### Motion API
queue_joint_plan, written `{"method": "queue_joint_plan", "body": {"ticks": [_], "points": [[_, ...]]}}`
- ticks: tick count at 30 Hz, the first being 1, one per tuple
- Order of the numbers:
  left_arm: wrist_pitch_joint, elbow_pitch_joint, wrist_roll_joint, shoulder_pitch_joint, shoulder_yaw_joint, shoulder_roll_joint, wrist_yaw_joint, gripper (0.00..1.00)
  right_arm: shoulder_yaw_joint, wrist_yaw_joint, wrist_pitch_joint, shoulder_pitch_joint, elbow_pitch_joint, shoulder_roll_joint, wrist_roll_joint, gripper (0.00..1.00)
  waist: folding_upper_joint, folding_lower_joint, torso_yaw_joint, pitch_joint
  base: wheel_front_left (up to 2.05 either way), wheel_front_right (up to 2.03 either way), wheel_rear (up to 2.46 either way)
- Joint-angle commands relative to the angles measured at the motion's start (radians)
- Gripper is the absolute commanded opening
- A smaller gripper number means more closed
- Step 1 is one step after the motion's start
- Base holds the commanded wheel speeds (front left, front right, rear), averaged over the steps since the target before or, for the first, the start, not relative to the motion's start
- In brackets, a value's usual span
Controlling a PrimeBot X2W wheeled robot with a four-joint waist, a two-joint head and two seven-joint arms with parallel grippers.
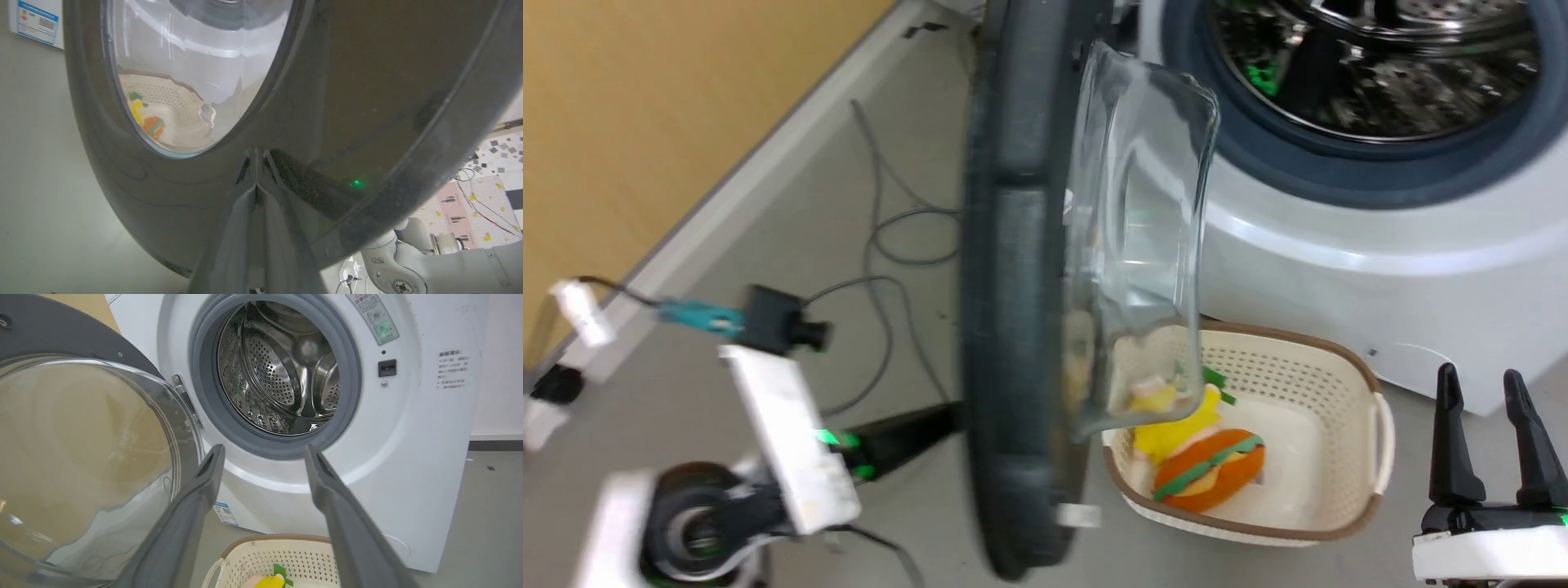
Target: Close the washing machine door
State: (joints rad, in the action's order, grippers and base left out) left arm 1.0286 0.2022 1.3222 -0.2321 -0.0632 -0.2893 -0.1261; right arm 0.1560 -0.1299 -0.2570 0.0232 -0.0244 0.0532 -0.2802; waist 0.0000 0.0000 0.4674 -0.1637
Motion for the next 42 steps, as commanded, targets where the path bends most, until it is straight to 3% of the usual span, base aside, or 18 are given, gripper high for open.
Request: {"method": "queue_joint_plan", "body": {"ticks": [1,10,17,25,30,31,32,33,34,35,38,40,42], "points": [[-0.008,0.000,0.012,-0.016,-0.023,0.022,-0.004,0.00,-0.001,-0.001,-0.005,-0.003,-0.005,-0.003,0.005,1.00,0.0000,0.0000,-0.037,-0.003,0.00,0.00,0.00],[-0.103,-0.097,0.031,-0.109,-0.183,0.141,-0.005,0.00,-0.004,-0.001,-0.005,-0.022,-0.020,-0.003,0.029,1.00,0.0000,0.0000,-0.191,-0.039,0.00,0.00,0.00],[-0.249,-0.154,0.042,-0.155,-0.254,0.176,-0.005,0.00,-0.010,-0.001,-0.005,-0.049,-0.026,-0.003,0.026,1.00,0.0000,0.0000,-0.309,-0.076,0.00,0.00,0.00],[-0.487,-0.165,0.000,-0.141,-0.315,0.129,-0.005,0.00,-0.008,-0.001,-0.005,-0.054,-0.019,-0.003,0.006,1.00,0.0000,0.0000,-0.378,-0.063,0.00,0.00,0.00],[-0.748,-0.181,-0.147,-0.103,-0.345,0.042,-0.005,0.00,0.000,-0.001,-0.005,-0.038,-0.021,-0.003,-0.001,1.00,0.0000,0.0000,-0.393,-0.018,0.00,0.00,0.00],[-0.818,-0.202,-0.201,-0.096,-0.342,0.023,-0.005,0.35,0.003,-0.001,-0.005,-0.034,-0.023,-0.003,-0.003,1.00,0.0000,0.0000,-0.395,-0.007,0.00,0.00,0.00],[-0.893,-0.229,-0.265,-0.092,-0.336,0.003,-0.005,1.00,0.006,-0.001,-0.005,-0.029,-0.026,-0.003,-0.005,1.00,0.0000,0.0000,-0.396,0.003,0.00,0.00,0.00],[-0.967,-0.261,-0.332,-0.088,-0.326,-0.011,-0.003,1.00,0.008,-0.001,-0.005,-0.024,-0.030,-0.003,-0.007,1.00,0.0000,0.0000,-0.395,0.013,0.00,0.00,0.00],[-0.967,-0.261,-0.332,-0.088,-0.326,-0.011,-0.003,1.00,0.008,-0.001,-0.005,-0.024,-0.030,-0.003,-0.007,1.00,0.0000,0.0000,-0.395,0.013,0.00,0.00,0.00],[-1.042,-0.292,-0.398,-0.086,-0.311,-0.017,0.019,1.00,0.011,-0.001,-0.005,-0.020,-0.035,-0.003,-0.009,1.00,0.0000,0.0000,-0.394,0.021,0.00,0.00,0.00],[-1.231,-0.347,-0.580,-0.087,-0.284,-0.019,0.122,1.00,0.021,-0.001,-0.005,-0.016,-0.058,-0.003,-0.019,1.00,0.0000,0.0000,-0.388,0.038,0.00,0.00,0.00],[-1.275,-0.350,-0.633,-0.077,-0.251,0.006,0.175,1.00,0.024,-0.001,-0.005,-0.019,-0.081,-0.003,-0.021,1.00,0.0000,0.0000,-0.381,0.046,0.00,0.00,0.00],[-1.287,-0.343,-0.753,-0.069,-0.242,-0.010,0.233,1.00,0.024,-0.001,-0.005,-0.029,-0.106,-0.003,-0.020,1.00,0.0000,0.0000,-0.376,0.052,0.00,0.00,0.00]]}}
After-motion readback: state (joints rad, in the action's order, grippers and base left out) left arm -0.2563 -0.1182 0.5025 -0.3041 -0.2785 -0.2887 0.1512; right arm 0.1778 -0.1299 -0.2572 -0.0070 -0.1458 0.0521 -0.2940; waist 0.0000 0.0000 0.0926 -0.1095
